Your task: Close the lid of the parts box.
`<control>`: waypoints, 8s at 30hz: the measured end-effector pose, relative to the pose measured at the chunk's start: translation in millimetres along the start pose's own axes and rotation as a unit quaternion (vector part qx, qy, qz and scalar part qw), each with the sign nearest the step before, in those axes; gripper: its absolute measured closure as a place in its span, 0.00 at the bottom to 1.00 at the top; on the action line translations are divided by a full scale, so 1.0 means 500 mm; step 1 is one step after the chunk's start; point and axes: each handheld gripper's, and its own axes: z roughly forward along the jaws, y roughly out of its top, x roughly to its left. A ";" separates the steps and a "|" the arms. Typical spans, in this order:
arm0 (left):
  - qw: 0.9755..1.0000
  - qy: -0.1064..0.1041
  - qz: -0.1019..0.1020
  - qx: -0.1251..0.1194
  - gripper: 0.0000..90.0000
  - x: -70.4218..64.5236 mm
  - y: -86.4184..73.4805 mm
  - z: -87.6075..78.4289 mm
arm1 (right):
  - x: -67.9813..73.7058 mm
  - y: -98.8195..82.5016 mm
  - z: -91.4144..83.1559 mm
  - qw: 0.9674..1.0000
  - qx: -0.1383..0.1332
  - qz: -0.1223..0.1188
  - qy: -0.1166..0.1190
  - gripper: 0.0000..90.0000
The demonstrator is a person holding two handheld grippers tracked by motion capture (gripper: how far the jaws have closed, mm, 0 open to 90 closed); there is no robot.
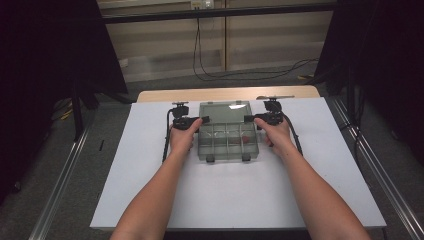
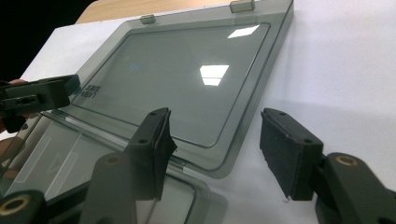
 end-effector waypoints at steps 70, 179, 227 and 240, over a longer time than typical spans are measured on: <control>0.991 0.035 0.109 -0.066 0.95 -0.026 -0.005 -0.064 | 0.029 0.035 -0.055 0.992 -0.067 -0.102 -0.028 0.95; 0.994 -0.057 0.062 -0.077 1.00 -0.038 0.051 -0.140 | 0.061 -0.002 -0.192 0.980 -0.140 -0.139 -0.003 1.00; 0.982 -0.073 0.140 -0.100 1.00 -0.096 -0.083 -0.233 | 0.131 -0.133 -0.219 0.969 -0.139 -0.202 0.007 1.00; 0.979 -0.072 0.168 -0.092 1.00 -0.114 -0.135 -0.240 | 0.140 -0.182 -0.225 0.969 -0.143 -0.200 0.011 1.00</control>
